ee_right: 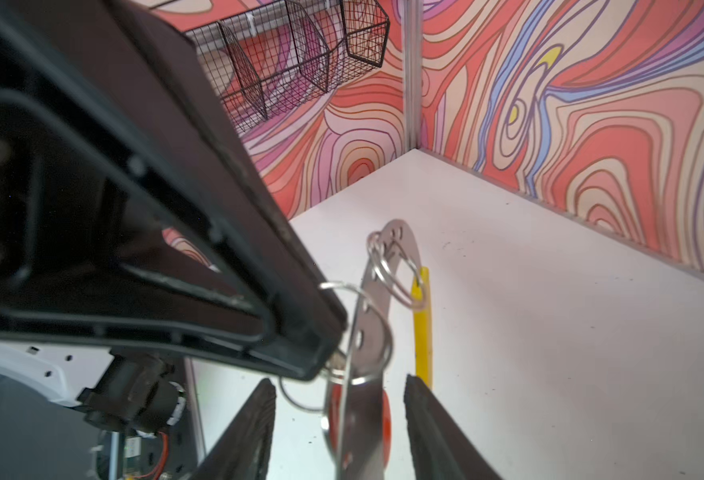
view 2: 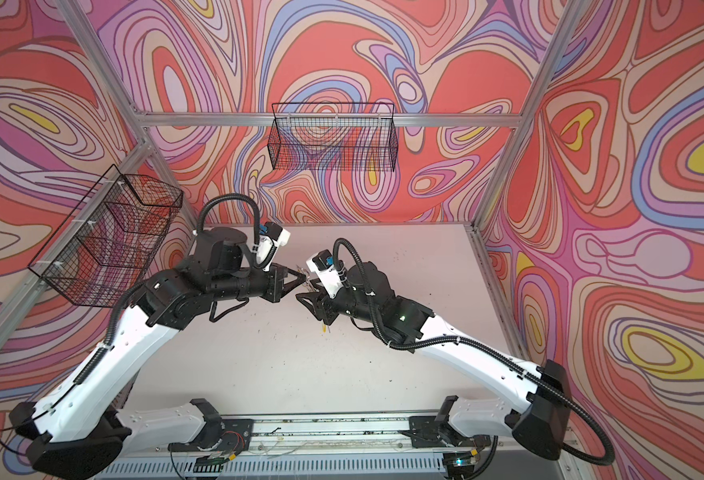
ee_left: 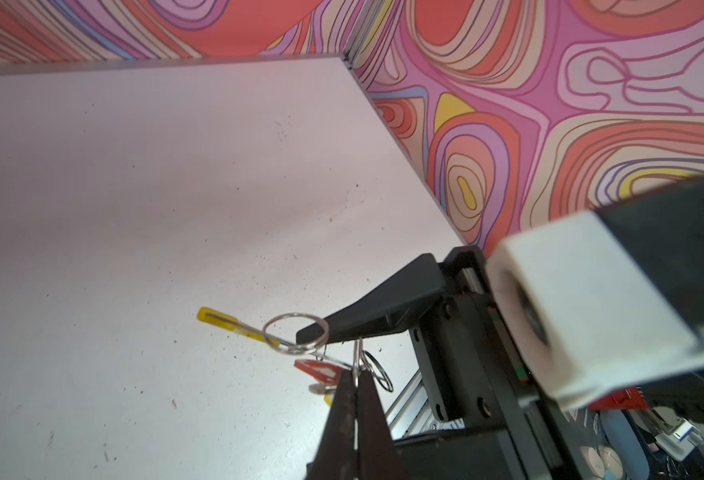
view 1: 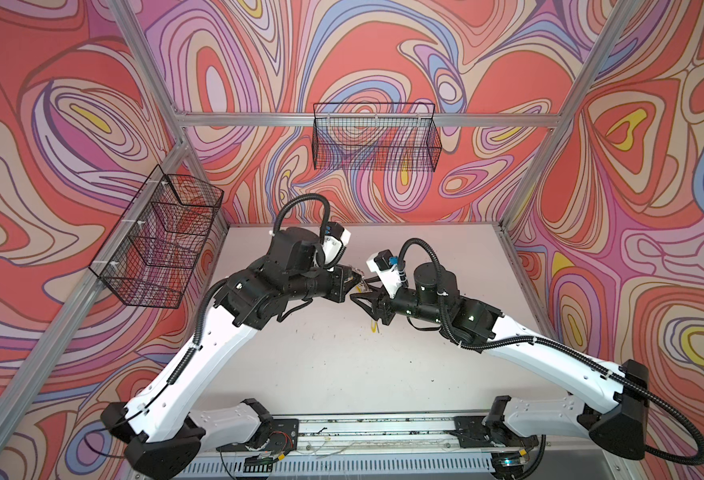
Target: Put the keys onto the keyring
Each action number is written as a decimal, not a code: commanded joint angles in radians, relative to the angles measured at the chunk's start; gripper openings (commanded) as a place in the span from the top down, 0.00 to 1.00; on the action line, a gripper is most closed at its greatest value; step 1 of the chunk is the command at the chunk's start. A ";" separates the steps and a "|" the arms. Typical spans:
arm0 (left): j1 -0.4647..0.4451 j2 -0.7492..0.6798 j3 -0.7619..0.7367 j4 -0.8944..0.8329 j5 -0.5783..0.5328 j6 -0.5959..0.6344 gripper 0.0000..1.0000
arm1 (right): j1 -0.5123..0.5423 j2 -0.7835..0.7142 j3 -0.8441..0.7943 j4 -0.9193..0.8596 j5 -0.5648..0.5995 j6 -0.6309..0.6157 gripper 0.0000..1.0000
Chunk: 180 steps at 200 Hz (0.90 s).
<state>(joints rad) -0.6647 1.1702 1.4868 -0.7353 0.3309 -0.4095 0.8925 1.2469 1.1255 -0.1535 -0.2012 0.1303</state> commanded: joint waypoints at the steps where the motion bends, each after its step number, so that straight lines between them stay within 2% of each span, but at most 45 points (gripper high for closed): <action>1: 0.004 -0.061 -0.072 0.263 0.028 0.045 1.00 | 0.001 -0.037 -0.005 -0.012 -0.071 0.025 0.44; 21: 0.004 -0.090 -0.115 0.316 0.045 0.037 1.00 | 0.001 -0.036 -0.004 -0.017 -0.081 0.028 0.45; 45: 0.004 -0.114 -0.155 0.368 0.083 0.035 1.00 | 0.001 -0.043 -0.002 -0.034 -0.032 0.019 0.69; 60: 0.005 -0.124 -0.174 0.390 0.102 0.034 1.00 | 0.001 -0.036 0.010 -0.056 0.008 -0.001 0.72; 79: 0.006 -0.134 -0.183 0.399 0.099 0.035 1.00 | 0.001 -0.026 0.028 -0.086 0.036 -0.024 0.83; 98: 0.007 -0.140 -0.193 0.405 0.094 0.033 1.00 | 0.001 -0.024 0.037 -0.109 0.066 -0.046 0.85; 123: 0.008 -0.143 -0.213 0.437 0.118 0.010 1.00 | 0.002 -0.031 0.037 -0.119 0.123 -0.069 1.00; 169: 0.018 -0.147 -0.226 0.424 0.124 -0.004 1.00 | 0.003 -0.079 0.021 -0.088 0.259 -0.134 1.00; 180: 0.033 -0.153 -0.225 0.412 0.126 -0.015 0.91 | 0.002 -0.095 0.012 -0.079 0.288 -0.160 1.00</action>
<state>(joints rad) -0.6571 1.0534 1.2671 -0.3378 0.4316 -0.4004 0.9066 1.2068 1.1442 -0.2459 -0.0616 0.0223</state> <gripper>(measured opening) 0.048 0.069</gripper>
